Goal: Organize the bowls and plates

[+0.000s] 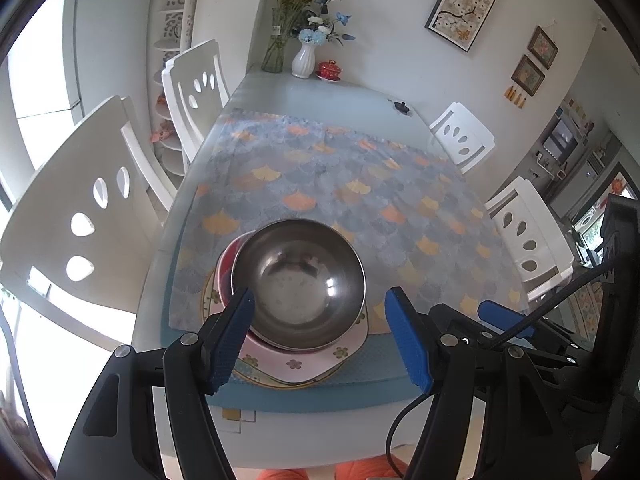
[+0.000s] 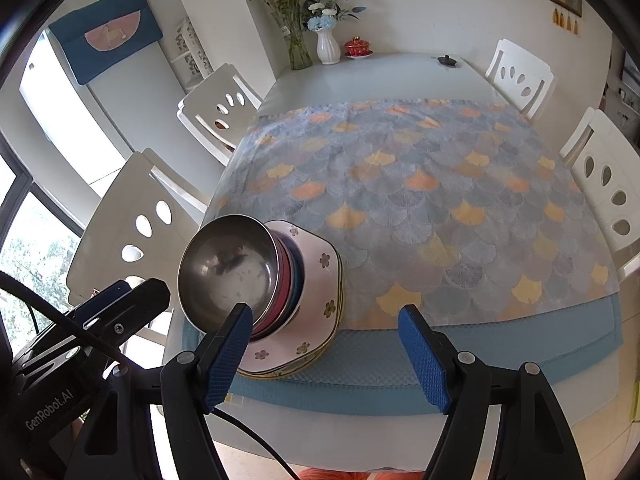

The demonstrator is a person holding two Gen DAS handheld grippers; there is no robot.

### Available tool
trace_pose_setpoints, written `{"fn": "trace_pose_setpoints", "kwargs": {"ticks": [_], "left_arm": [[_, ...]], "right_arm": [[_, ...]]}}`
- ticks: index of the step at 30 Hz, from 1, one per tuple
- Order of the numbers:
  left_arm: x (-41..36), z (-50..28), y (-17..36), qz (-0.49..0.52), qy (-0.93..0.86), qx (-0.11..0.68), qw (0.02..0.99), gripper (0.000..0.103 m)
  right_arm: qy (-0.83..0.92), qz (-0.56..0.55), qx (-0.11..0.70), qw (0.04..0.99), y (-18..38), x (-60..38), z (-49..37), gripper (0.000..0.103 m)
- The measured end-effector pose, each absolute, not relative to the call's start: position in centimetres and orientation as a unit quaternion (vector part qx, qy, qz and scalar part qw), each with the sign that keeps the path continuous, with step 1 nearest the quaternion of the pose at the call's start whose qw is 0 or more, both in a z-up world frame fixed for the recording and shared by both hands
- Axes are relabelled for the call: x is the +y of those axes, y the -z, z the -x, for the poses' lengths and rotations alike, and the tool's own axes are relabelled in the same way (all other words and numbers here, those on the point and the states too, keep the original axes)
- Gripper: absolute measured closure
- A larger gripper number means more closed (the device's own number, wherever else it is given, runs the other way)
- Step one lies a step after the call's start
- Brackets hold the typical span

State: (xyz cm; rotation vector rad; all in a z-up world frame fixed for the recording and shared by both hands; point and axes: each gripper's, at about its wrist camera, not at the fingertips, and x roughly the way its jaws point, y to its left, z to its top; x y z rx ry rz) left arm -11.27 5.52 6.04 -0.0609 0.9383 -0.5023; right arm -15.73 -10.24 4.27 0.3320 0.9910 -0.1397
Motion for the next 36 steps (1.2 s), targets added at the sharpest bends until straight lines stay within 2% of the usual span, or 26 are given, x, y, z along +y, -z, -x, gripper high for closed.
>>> {"fn": "trace_pose_setpoints", "kwargs": {"ticks": [18, 36], "left_arm": [[5.2, 11.1, -6.7, -0.006, 0.202, 0.423, 0.883, 0.037], [-0.3, 10.4, -8.2, -0.057, 0.179, 0.413, 0.891, 0.037]], "right_arm": [[0.072, -0.141, 0.467, 0.870, -4.5, -10.2, 15.8, 0.030], [0.095, -0.127, 0.463, 0.872, -6.1, -14.7, 15.9, 0.030]]}}
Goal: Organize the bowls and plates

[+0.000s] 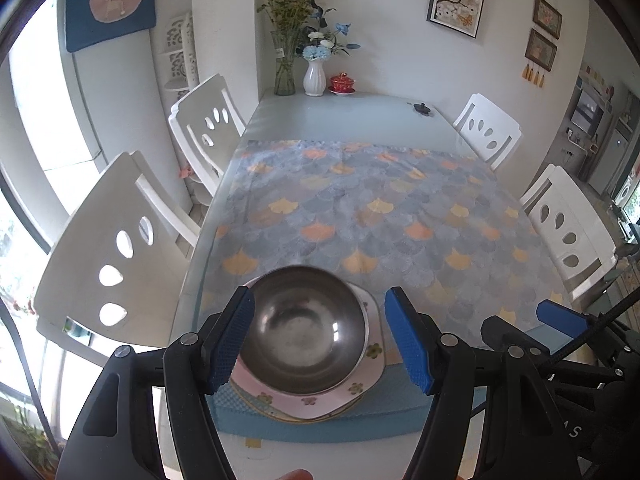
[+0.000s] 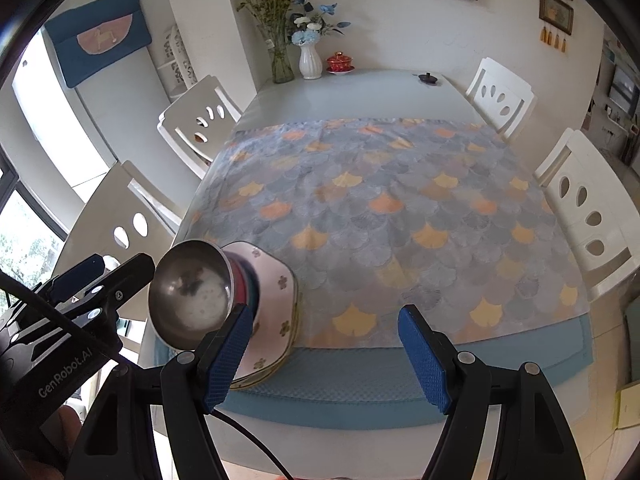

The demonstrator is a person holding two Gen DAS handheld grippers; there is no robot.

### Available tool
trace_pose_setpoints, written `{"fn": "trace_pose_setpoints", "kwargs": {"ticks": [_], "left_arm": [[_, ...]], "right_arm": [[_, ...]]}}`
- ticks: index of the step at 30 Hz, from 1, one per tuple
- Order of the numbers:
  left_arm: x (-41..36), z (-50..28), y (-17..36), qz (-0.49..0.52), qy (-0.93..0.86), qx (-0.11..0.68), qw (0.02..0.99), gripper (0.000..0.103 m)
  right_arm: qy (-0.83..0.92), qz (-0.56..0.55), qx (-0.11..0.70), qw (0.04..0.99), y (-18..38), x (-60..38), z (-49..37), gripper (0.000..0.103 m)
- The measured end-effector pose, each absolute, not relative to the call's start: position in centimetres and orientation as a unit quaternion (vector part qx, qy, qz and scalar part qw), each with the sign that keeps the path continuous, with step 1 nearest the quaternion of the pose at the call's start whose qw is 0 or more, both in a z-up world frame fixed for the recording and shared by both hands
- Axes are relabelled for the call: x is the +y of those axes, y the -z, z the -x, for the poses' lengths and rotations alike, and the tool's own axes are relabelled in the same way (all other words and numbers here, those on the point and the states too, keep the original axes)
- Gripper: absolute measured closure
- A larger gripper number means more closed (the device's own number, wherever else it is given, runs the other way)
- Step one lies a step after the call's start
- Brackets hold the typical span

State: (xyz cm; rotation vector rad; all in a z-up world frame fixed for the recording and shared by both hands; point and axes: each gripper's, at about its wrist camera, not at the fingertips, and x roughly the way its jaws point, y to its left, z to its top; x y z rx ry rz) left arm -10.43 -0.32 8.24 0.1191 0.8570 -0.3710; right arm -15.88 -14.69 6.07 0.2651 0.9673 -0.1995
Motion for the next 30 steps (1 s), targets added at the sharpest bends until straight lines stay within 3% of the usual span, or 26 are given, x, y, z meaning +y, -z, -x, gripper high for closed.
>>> {"fn": "trace_pose_setpoints", "kwargs": {"ticks": [28, 30], "left_arm": [[-11.3, 9.8, -9.7, -0.078, 0.142, 0.407, 0.899, 0.031], [-12.0, 9.7, -9.8, -0.079, 0.140, 0.407, 0.899, 0.026]], "right_arm": [[0.090, -0.111, 0.454, 0.879, -7.6, -26.0, 14.4, 0.030], [0.092, -0.105, 0.452, 0.881, -7.6, -26.7, 14.1, 0.030]]}}
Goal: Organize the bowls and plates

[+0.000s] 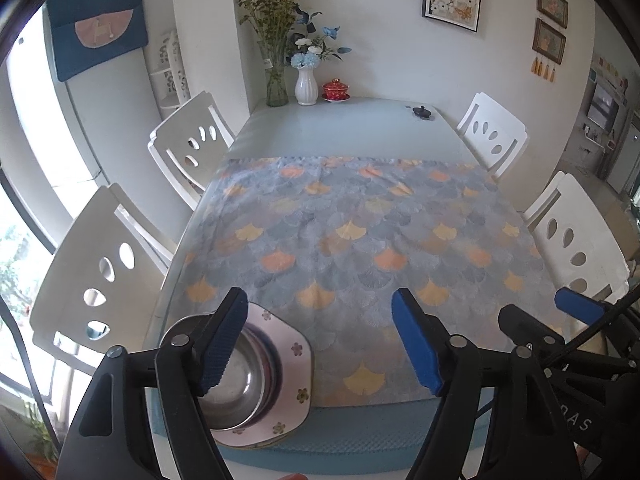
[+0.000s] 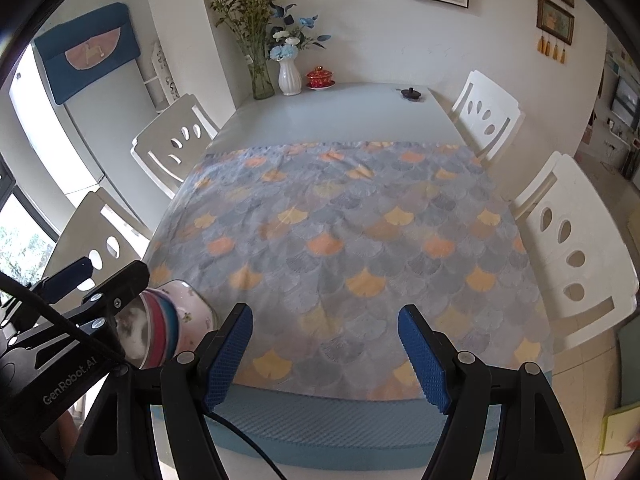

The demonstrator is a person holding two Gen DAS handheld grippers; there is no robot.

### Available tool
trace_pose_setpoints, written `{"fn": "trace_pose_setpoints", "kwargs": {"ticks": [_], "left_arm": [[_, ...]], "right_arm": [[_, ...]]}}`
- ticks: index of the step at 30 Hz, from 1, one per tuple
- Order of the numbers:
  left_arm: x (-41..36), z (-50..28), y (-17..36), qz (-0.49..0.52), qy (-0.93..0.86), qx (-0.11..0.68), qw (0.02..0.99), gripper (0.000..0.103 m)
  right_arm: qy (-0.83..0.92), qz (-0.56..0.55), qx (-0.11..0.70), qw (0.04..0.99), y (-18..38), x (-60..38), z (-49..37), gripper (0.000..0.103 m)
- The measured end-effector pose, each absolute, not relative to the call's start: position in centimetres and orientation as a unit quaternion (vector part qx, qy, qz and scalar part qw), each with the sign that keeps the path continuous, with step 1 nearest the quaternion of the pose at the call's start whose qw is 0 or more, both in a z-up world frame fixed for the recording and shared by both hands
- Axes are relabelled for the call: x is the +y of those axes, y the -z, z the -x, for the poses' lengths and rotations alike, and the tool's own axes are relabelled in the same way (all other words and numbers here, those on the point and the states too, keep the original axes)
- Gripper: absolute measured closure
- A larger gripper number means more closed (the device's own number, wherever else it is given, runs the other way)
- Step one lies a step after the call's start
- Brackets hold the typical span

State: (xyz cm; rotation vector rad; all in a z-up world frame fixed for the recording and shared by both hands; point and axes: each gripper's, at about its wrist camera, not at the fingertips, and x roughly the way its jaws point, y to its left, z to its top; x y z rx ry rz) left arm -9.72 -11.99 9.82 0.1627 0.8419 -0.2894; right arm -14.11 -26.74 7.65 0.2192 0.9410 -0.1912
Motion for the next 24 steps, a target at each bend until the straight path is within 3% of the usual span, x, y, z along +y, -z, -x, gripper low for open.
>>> {"fn": "trace_pose_setpoints", "kwargs": {"ticks": [24], "left_arm": [[-17.9, 9.3, -8.4, -0.065, 0.091, 0.418, 0.901, 0.023]], "right_arm": [[0.102, -0.091, 0.452, 0.882, -6.3, -33.7, 14.0, 0.030]]}}
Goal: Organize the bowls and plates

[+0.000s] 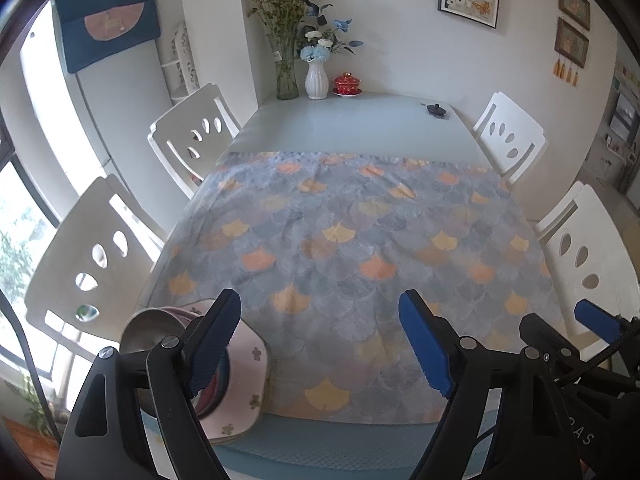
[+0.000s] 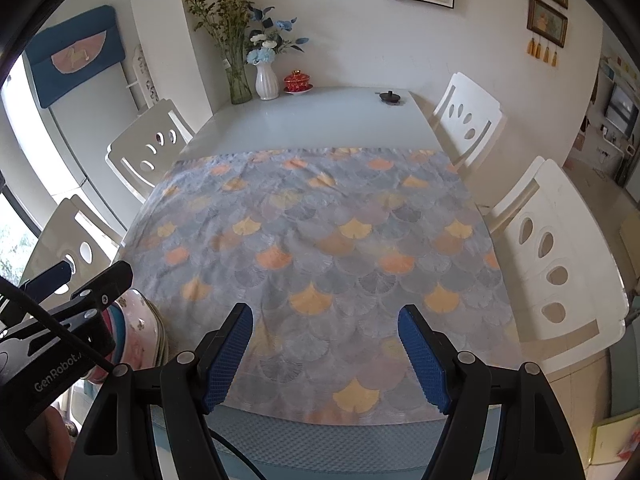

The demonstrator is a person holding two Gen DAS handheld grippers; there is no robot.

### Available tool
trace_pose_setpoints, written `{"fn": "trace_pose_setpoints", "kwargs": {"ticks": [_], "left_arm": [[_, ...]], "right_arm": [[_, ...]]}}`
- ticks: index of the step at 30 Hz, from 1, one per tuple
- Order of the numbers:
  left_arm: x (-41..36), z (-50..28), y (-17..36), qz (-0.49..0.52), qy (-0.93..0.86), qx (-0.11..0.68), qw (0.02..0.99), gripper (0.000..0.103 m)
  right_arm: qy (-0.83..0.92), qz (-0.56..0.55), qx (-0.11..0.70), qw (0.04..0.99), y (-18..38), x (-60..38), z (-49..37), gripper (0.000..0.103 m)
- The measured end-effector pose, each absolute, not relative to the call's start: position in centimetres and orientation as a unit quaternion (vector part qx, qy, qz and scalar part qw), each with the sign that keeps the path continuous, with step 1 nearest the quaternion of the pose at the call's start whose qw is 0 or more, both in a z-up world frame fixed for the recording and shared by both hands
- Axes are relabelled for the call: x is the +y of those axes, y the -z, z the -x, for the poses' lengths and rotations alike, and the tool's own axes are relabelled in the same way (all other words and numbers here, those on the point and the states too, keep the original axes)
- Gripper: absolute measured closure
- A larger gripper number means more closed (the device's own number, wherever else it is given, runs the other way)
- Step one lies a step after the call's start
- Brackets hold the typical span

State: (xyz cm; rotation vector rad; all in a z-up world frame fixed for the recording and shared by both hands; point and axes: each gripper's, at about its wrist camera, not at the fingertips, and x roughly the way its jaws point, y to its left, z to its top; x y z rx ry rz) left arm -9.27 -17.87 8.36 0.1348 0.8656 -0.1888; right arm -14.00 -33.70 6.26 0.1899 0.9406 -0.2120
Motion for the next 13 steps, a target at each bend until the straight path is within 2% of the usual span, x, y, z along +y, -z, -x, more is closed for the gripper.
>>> {"fn": "trace_pose_setpoints", "kwargs": {"ticks": [7, 9, 13], "left_arm": [[-18.8, 9.2, -7.9, -0.062, 0.088, 0.423, 0.900, 0.022], [-19.2, 9.3, -7.8, -0.068, 0.087, 0.418, 0.902, 0.009], [-20.0, 10.1, -8.0, -0.100, 0.070, 0.384, 0.915, 0.007]], "right_arm": [[0.099, -0.090, 0.452, 0.882, -6.1, -34.7, 14.0, 0.030], [0.097, -0.091, 0.454, 0.881, -6.0, -35.1, 14.0, 0.030], [0.094, -0.092, 0.459, 0.879, -5.5, -35.6, 13.8, 0.030]]}}
